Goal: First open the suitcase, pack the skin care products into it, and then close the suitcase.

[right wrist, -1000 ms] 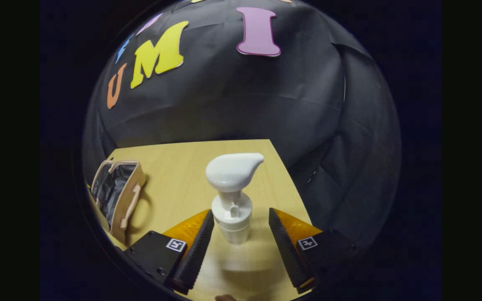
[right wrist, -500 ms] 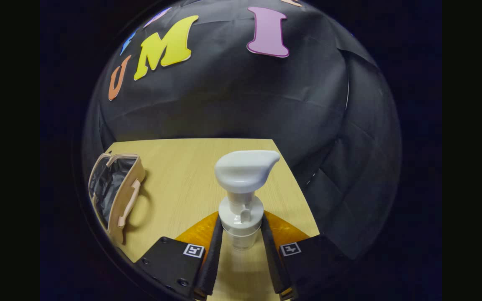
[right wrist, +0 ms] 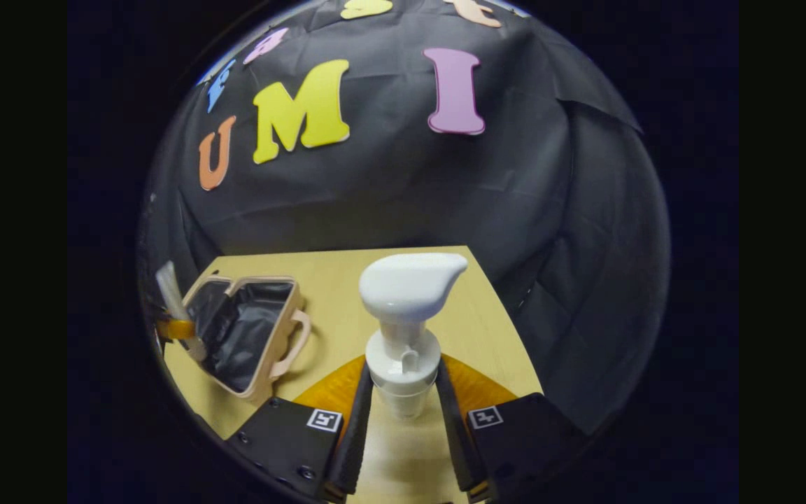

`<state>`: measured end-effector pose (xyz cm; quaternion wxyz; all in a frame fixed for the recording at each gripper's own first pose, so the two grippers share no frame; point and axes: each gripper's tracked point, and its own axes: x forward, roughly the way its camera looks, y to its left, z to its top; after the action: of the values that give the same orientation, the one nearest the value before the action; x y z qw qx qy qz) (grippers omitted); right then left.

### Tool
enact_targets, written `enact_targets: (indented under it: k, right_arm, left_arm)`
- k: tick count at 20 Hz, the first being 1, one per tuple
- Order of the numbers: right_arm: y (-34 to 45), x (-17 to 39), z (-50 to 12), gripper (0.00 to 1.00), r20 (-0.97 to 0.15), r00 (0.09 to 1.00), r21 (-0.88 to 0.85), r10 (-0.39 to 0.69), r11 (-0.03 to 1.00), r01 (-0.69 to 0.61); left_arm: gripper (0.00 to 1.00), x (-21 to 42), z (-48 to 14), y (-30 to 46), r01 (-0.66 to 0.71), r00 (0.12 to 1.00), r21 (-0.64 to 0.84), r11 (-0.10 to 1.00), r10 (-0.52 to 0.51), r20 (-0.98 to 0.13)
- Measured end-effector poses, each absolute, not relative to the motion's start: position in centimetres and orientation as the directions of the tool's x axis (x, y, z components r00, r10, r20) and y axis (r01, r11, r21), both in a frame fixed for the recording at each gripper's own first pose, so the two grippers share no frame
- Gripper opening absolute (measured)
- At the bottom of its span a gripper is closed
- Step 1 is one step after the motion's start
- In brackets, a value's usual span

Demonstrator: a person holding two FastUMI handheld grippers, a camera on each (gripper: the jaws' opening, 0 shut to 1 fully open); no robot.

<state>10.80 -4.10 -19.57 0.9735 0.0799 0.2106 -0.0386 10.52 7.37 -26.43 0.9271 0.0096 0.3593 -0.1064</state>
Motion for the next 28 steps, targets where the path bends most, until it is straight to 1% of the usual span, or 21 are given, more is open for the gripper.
enact_targets:
  k: [3, 4, 5, 7, 8, 9, 12, 14, 15, 16, 17, 19, 20, 21, 22, 23, 24, 25, 26, 27, 28]
  right_arm:
    - [-2.7, 6.8, -17.5, 0.48, -0.397, 0.916, 0.112, -0.061, 0.987, 0.115]
    - [-1.8, 5.7, -17.2, 0.46, -0.398, 0.916, 0.117, -0.055, 0.987, 0.110]
    - [-1.1, 4.8, -17.0, 0.48, -0.398, 0.916, 0.124, -0.051, 0.986, 0.108]
    - [0.2, 3.5, -16.4, 0.48, -0.385, 0.921, 0.123, -0.050, 0.987, 0.105]
    - [0.8, 3.2, -16.4, 0.46, -0.387, 0.921, 0.117, -0.048, 0.988, 0.100]
    - [1.5, 2.9, -16.6, 0.48, -0.395, 0.918, 0.114, -0.040, 0.989, 0.093]
    - [3.2, 2.8, -16.9, 0.47, -0.416, 0.909, 0.124, -0.009, 0.990, 0.067]
    - [3.9, 3.2, -17.2, 0.48, -0.431, 0.902, 0.106, 0.001, 0.993, 0.050]
    - [4.2, 3.4, -17.2, 0.46, -0.436, 0.900, 0.098, 0.002, 0.994, 0.045]
    - [4.6, 3.7, -17.2, 0.48, -0.440, 0.898, 0.097, 0.007, 0.995, 0.039]
    - [5.1, 3.8, -17.0, 0.46, -0.441, 0.897, 0.100, 0.019, 0.995, 0.028]
    - [6.3, 4.6, -16.7, 0.48, -0.443, 0.895, 0.100, 0.046, 0.995, -0.001]
    - [7.1, 5.1, -16.4, 0.48, -0.445, 0.893, 0.097, 0.062, 0.995, -0.021]
    - [7.8, 5.6, -16.2, 0.48, -0.446, 0.892, 0.097, 0.079, 0.994, -0.040]
    - [8.7, 6.4, -15.8, 0.48, -0.445, 0.890, 0.104, 0.095, 0.993, -0.054]
    - [9.6, 7.2, -15.5, 0.48, -0.445, 0.889, 0.116, 0.113, 0.991, -0.069]
    - [10.7, 8.0, -15.2, 0.48, -0.446, 0.886, 0.124, 0.131, 0.989, -0.084]
    - [11.9, 9.0, -15.0, 0.48, -0.448, 0.882, 0.127, 0.148, 0.987, -0.101]
    - [13.2, 10.0, -14.8, 0.48, -0.450, 0.878, 0.125, 0.164, 0.985, -0.120]
    - [14.5, 10.9, -14.8, 0.48, -0.456, 0.872, 0.122, 0.175, 0.983, -0.134]
    - [15.8, 11.8, -15.0, 0.48, -0.470, 0.863, 0.125, 0.186, 0.982, -0.143]
  left_arm:
    - [0.40, 11.3, -30.0, 7.8, 0.213, 0.641, -0.054, 0.976, -0.181, -0.745]
    - [0.40, 11.3, -31.1, 7.9, 0.218, 0.609, -0.054, 0.974, -0.179, -0.773]
    - [0.40, 11.4, -31.9, 8.0, 0.216, 0.589, -0.058, 0.975, -0.177, -0.789]
    - [0.40, 12.0, -33.0, 7.9, 0.218, 0.551, -0.053, 0.975, -0.168, -0.817]
    - [0.40, 12.5, -33.0, 7.8, 0.219, 0.556, -0.047, 0.975, -0.164, -0.815]
    - [0.40, 13.3, -33.1, 7.5, 0.229, 0.560, -0.039, 0.973, -0.164, -0.812]
    - [0.40, 14.0, -34.6, 7.5, 0.228, 0.526, -0.024, 0.973, -0.144, -0.838]
    - [0.40, 14.1, -35.6, 7.7, 0.210, 0.505, -0.028, 0.977, -0.133, -0.853]
    - [0.40, 14.1, -35.9, 7.7, 0.204, 0.498, -0.036, 0.978, -0.135, -0.856]
    - [0.40, 14.2, -36.0, 7.7, 0.199, 0.497, -0.039, 0.979, -0.135, -0.857]
    - [0.40, 14.5, -36.0, 7.6, 0.196, 0.504, -0.044, 0.980, -0.139, -0.852]
    - [0.40, 14.2, -35.8, 7.4, 0.196, 0.499, -0.052, 0.979, -0.145, -0.854]
    - [0.41, 14.1, -35.6, 6.9, 0.209, 0.503, -0.071, 0.975, -0.169, -0.847]
    - [0.46, 14.1, -35.0, 6.3, 0.226, 0.516, -0.089, 0.970, -0.197, -0.834]
    - [0.60, 13.9, -33.9, 5.6, 0.244, 0.535, -0.114, 0.963, -0.232, -0.812]
    - [0.51, 13.6, -32.6, 5.0, 0.262, 0.557, -0.132, 0.956, -0.262, -0.788]
    - [0.77, 13.2, -31.2, 4.7, 0.280, 0.584, -0.141, 0.950, -0.285, -0.760]
    - [0.70, 12.9, -29.6, 4.8, 0.291, 0.617, -0.142, 0.946, -0.299, -0.728]
    - [0.80, 12.4, -27.9, 5.2, 0.298, 0.654, -0.137, 0.945, -0.307, -0.691]
    - [0.92, 11.9, -26.1, 5.7, 0.303, 0.686, -0.134, 0.943, -0.314, -0.657]
    - [0.90, 11.2, -24.7, 6.7, 0.303, 0.716, -0.125, 0.945, -0.312, -0.624]
